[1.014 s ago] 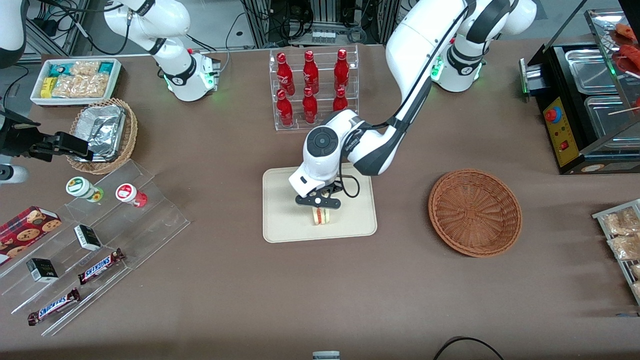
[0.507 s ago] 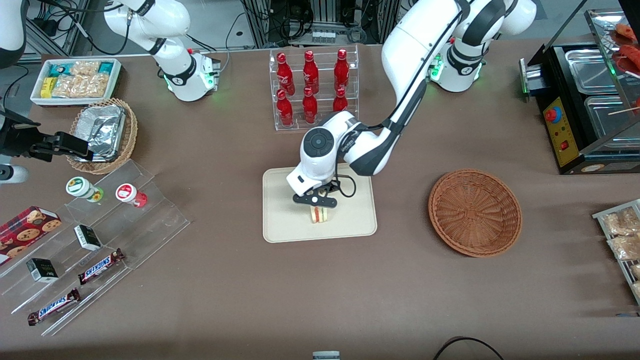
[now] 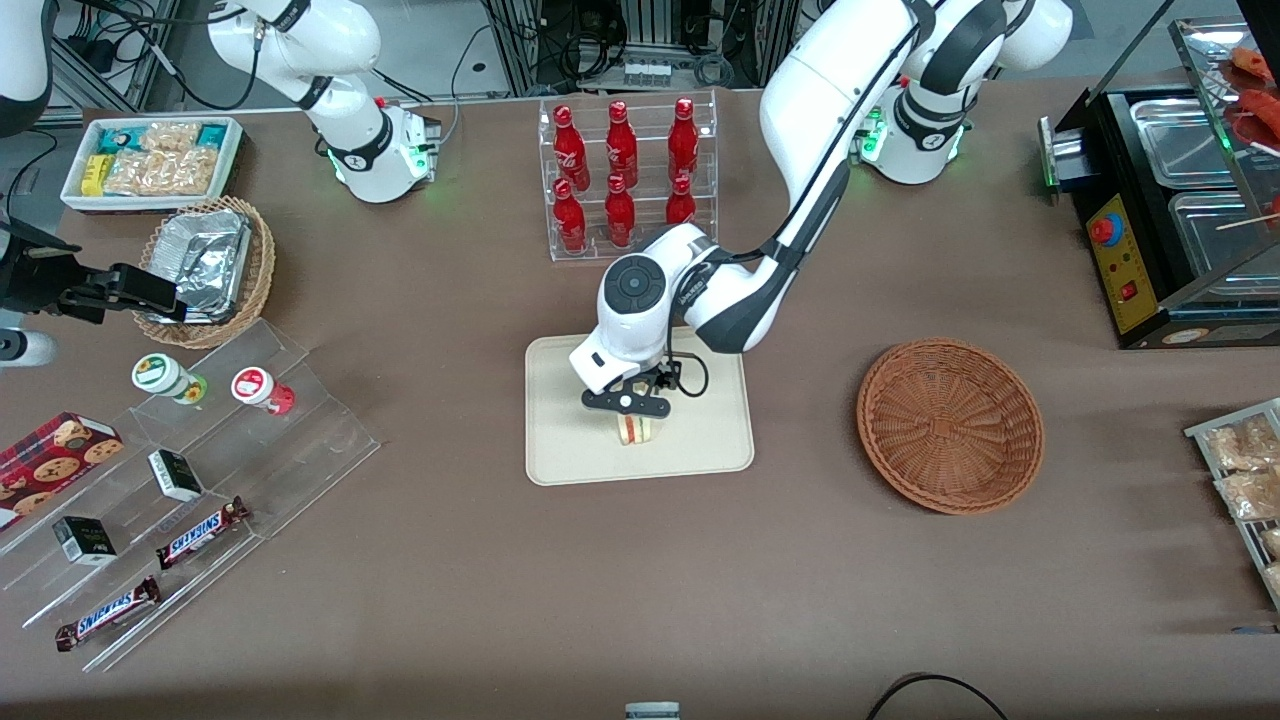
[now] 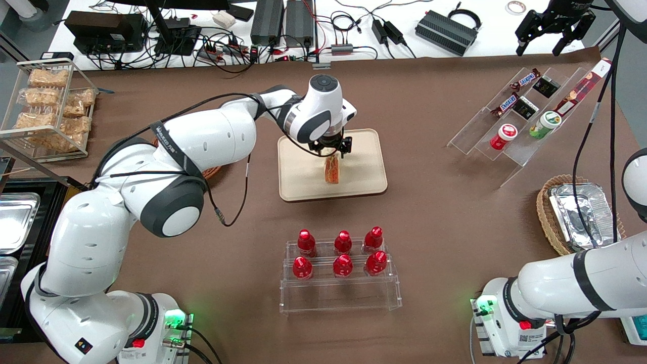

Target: Place sandwich from basket to tray

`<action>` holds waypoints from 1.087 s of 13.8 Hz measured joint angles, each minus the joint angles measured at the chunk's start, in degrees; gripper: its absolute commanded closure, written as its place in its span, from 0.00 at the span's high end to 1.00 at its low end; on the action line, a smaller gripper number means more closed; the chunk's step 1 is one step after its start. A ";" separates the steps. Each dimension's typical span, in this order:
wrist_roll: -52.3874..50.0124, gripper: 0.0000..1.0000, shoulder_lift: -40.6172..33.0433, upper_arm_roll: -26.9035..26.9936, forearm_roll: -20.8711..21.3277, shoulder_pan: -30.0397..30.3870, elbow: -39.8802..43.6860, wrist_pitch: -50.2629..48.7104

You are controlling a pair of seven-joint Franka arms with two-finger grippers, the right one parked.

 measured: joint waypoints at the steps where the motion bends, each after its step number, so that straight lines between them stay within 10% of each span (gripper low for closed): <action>1: -0.01 1.00 -0.88 0.57 0.00 0.06 0.58 -3.10; 15: 5.49 1.00 -29.32 2.65 2.74 15.91 -3.09 -28.73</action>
